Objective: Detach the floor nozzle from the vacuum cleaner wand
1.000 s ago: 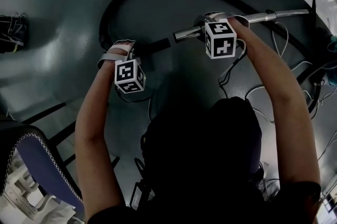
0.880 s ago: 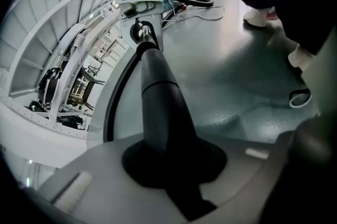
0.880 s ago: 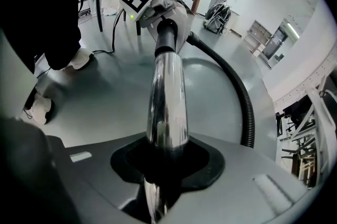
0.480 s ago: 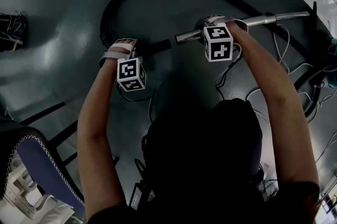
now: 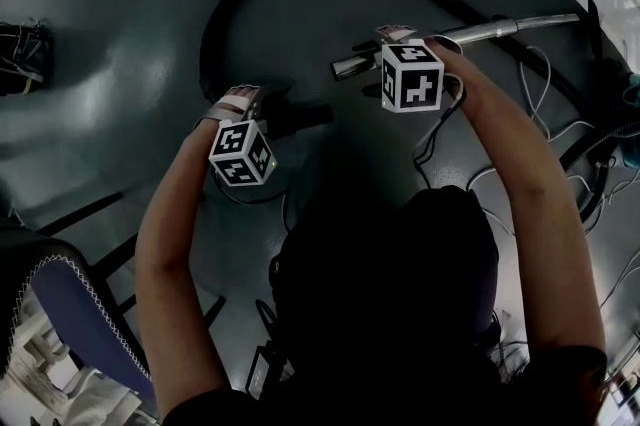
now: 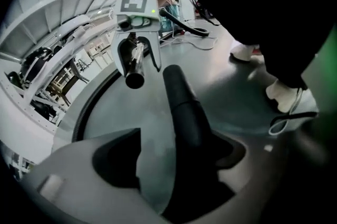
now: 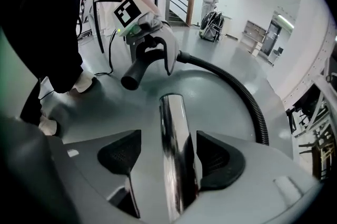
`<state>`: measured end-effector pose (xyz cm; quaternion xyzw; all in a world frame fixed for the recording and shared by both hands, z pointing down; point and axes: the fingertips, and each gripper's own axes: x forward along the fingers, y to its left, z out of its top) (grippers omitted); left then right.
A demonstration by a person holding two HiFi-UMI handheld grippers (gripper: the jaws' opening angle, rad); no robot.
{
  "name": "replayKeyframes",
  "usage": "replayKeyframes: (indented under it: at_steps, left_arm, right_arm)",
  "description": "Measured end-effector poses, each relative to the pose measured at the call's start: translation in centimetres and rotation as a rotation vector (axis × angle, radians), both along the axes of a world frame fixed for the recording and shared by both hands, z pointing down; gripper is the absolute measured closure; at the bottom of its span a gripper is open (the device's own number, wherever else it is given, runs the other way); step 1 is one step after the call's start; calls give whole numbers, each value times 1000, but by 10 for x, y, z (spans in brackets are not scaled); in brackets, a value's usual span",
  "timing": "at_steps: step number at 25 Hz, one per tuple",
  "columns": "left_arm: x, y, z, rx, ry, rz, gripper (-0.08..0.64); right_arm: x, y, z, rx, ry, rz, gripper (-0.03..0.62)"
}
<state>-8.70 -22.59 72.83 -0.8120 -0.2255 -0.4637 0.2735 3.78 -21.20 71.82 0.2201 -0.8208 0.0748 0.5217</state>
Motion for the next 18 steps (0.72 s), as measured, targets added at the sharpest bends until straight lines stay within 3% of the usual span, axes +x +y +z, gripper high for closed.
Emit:
replayKeyframes:
  at_steps: [2, 4, 6, 8, 10, 12, 14, 17, 18]
  left_arm:
    - [-7, 4, 7, -10, -41, 23, 114]
    - [-16, 7, 17, -24, -121, 36, 78]
    - [-24, 16, 23, -17, -182, 108, 47]
    - [-21, 24, 21, -8, -167, 171, 19]
    - [-10, 23, 13, -54, -96, 97, 18]
    - [0, 15, 1, -133, -35, -52, 24]
    - [9, 4, -14, -185, 35, -181, 78]
    - [14, -19, -39, -136, 179, -297, 347]
    - [14, -25, -46, -129, 210, -335, 399]
  right_arm:
    - [0, -4, -2, 10, -9, 10, 258]
    - [-1, -4, 0, 3, -4, 15, 259]
    - [-2, -3, 1, 4, -4, 13, 265]
    - [-2, -4, -1, 19, -13, 16, 268]
    - [-2, -4, -4, 36, -19, 15, 276]
    - [-2, -4, -8, 53, -24, 13, 294]
    - [-1, -7, -13, 69, -44, 26, 313]
    - [-1, -8, -25, 93, -76, 37, 328]
    - [-1, -9, -29, 101, -84, 38, 336]
